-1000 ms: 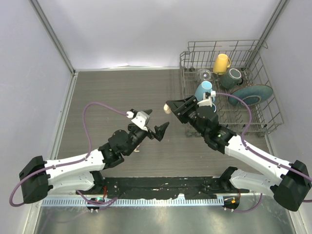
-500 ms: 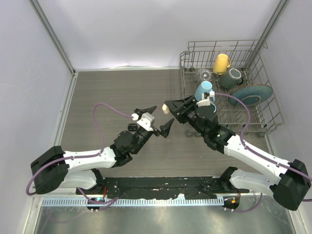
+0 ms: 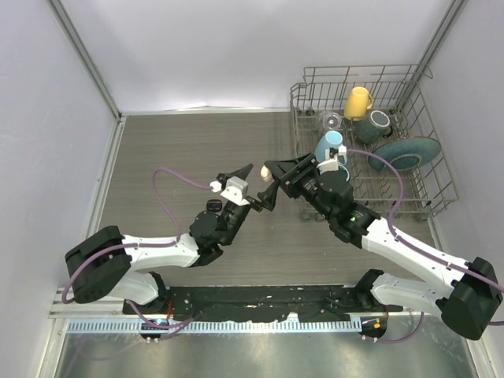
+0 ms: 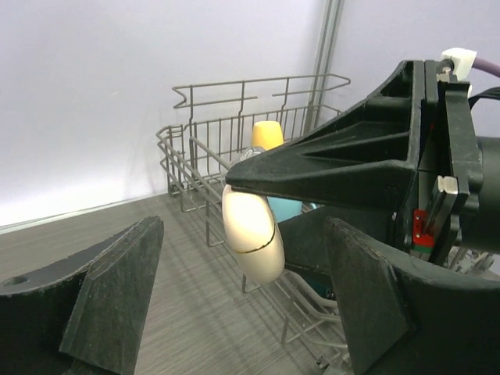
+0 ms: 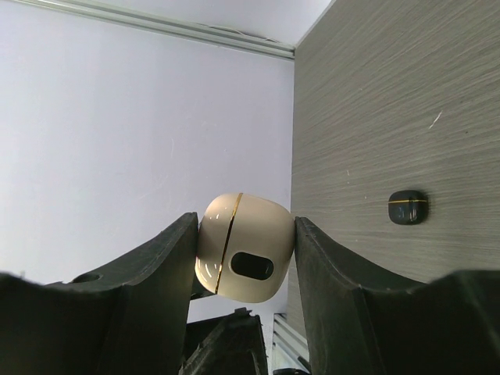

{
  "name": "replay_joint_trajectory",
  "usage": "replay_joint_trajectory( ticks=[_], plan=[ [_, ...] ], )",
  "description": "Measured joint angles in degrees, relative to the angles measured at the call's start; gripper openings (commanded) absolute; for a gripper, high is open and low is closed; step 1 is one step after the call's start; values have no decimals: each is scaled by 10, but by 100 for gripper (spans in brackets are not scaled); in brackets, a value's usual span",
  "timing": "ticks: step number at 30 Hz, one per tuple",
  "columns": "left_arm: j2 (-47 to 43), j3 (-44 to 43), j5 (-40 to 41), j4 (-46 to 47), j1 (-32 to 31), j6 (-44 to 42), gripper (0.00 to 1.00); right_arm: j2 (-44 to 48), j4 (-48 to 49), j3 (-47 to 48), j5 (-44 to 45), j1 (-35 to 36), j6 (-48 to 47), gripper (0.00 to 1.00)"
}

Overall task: Insert the wireless bluetooth earbuds into the charging case
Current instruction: Pick up the charging case at the center of the board.

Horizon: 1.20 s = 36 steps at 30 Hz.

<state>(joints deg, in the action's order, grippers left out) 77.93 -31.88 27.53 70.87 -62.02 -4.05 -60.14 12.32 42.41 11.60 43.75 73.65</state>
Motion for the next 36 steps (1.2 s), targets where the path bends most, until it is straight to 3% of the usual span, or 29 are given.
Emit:
replay_joint_trajectory(
  ticks=[8,12,18,28,32,34,36],
  plan=[
    [12,-8,8,18,0,5,75,0,6,0,-4,0,0,1],
    [16,-8,12,21,0,9,66,0,7,0,-5,0,0,1],
    [24,-8,20,23,2,11,63,0,14,0,-12,0,-1,1],
    [30,-8,29,25,3,13,45,-7,23,0,-17,1,-3,1],
    [30,-8,23,26,4,19,31,-7,26,0,-17,1,-3,1],
    [30,-8,20,27,3,21,2,-7,28,0,-17,1,-3,1],
    [30,-8,18,32,3,30,0,-7,37,0,-18,1,-2,7]
  ],
)
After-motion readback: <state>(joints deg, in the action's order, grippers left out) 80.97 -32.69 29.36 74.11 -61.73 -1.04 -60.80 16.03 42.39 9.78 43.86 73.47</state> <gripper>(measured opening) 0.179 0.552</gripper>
